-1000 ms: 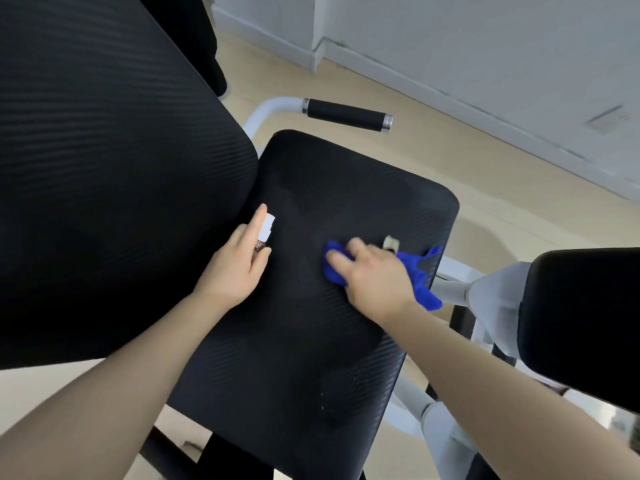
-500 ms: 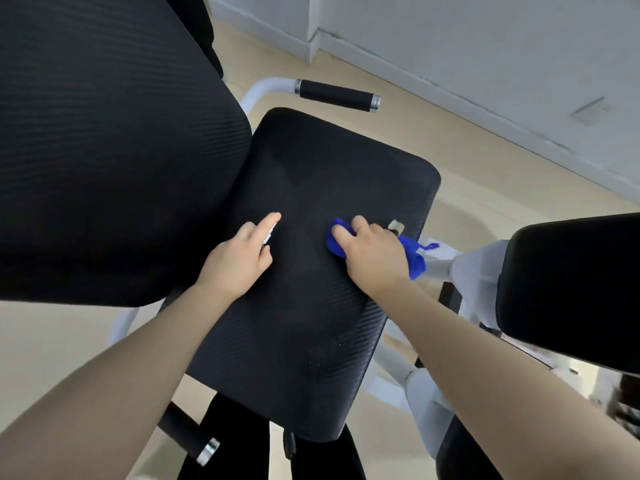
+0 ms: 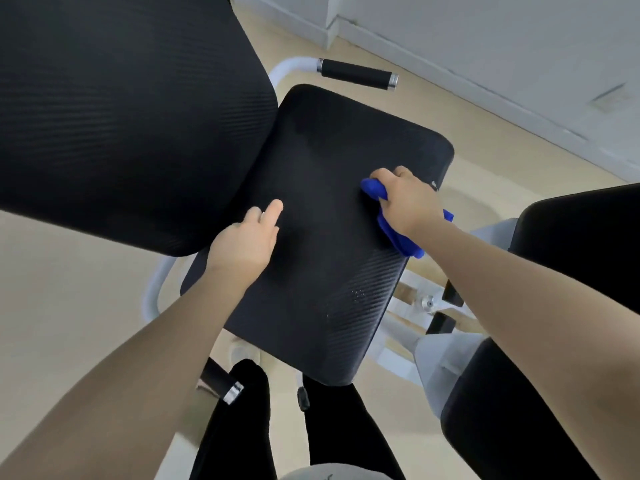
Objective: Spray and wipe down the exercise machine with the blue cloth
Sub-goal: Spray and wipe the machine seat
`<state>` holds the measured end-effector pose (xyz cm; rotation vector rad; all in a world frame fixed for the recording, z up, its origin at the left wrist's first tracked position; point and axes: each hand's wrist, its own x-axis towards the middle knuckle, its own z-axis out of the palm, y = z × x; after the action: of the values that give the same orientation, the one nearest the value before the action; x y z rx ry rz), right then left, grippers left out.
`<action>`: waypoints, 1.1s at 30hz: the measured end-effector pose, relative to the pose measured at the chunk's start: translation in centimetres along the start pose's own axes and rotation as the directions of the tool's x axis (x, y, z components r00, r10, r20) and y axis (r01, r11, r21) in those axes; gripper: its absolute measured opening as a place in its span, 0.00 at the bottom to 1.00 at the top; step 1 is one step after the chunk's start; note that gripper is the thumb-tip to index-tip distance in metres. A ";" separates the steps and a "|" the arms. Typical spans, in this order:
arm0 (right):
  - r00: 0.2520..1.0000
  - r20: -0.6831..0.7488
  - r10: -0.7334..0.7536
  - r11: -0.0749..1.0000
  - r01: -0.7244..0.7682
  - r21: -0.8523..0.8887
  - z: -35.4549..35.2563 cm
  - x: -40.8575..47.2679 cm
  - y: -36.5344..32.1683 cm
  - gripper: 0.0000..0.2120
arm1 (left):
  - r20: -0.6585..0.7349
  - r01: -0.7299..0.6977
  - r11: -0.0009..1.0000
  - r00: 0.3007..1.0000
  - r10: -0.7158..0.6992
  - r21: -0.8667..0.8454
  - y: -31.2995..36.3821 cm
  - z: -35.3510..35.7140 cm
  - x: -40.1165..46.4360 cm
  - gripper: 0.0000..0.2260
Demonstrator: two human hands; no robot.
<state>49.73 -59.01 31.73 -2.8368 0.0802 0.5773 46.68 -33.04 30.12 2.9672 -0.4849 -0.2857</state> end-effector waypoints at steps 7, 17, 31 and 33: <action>0.997 0.016 0.080 0.995 -0.079 -0.063 1.9 -3.2 0.0 0.15 | 0.110 -0.278 0.957 0.957 0.268 0.084 2.6 2.8 -7.0 0.22; 0.995 -0.072 0.071 0.980 -0.083 -0.183 7.0 -5.9 -6.1 0.21 | 0.200 0.085 0.996 0.976 -0.082 -0.003 -3.1 2.0 -3.7 0.26; 0.981 -0.160 0.112 0.972 -0.142 -0.189 6.3 -1.5 -6.1 0.21 | 0.376 0.126 0.988 0.923 -0.085 -0.086 -6.5 4.0 -2.1 0.19; 0.993 -0.062 -0.096 0.974 0.082 -0.210 8.5 -3.5 -9.2 0.22 | 0.393 0.158 0.980 0.914 -0.098 -0.123 -6.3 4.0 -1.6 0.21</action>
<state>44.26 -47.97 27.55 -3.0440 -0.1002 0.4908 46.28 -26.97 25.58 2.7957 -0.2867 -0.8914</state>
